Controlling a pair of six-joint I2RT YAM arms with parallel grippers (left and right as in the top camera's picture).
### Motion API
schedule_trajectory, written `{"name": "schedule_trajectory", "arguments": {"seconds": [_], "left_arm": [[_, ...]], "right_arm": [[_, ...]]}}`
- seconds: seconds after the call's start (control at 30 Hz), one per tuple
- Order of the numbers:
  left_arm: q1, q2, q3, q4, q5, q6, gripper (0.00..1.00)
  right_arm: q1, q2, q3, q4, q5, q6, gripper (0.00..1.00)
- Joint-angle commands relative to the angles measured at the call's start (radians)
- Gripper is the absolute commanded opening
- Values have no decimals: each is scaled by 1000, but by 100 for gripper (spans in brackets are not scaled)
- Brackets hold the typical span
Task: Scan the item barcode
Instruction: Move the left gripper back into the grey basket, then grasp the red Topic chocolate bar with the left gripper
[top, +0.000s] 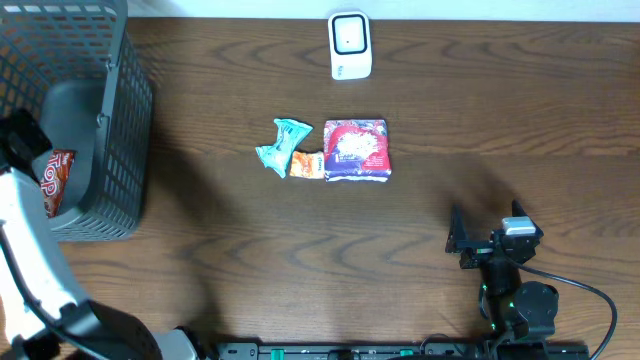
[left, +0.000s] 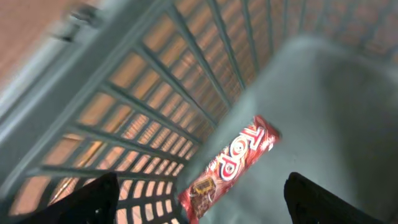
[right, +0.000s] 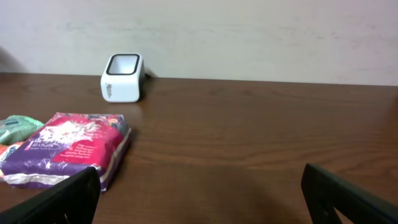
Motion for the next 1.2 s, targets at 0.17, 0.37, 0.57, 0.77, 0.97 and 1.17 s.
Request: {"name": "schedule_trajectory", "arguments": {"seconds": [0.17,0.37,0.57,0.77,0.97,1.17], "left_arm": [[3,140,12,-43,27,149,81],[3,233,10,-67,27,152,80],[3,306,9,-69,23,185,75],[5,360,9,-56,23,209,73],[18,404,8,-39,23,209,71],[55,422,8,-24,25,208,69]], "right_arm": [[8,-4,-1,-5,8,-15,99],[8,-4,-1,-5,8,-15,99],[8,-4,-1,-5,8,-15,99],[8,-4,-1,-5,8,-14,99],[8,-4,-1,-5,8,-15,99],[8,-4,-1,-5,8,-14,99]]}}
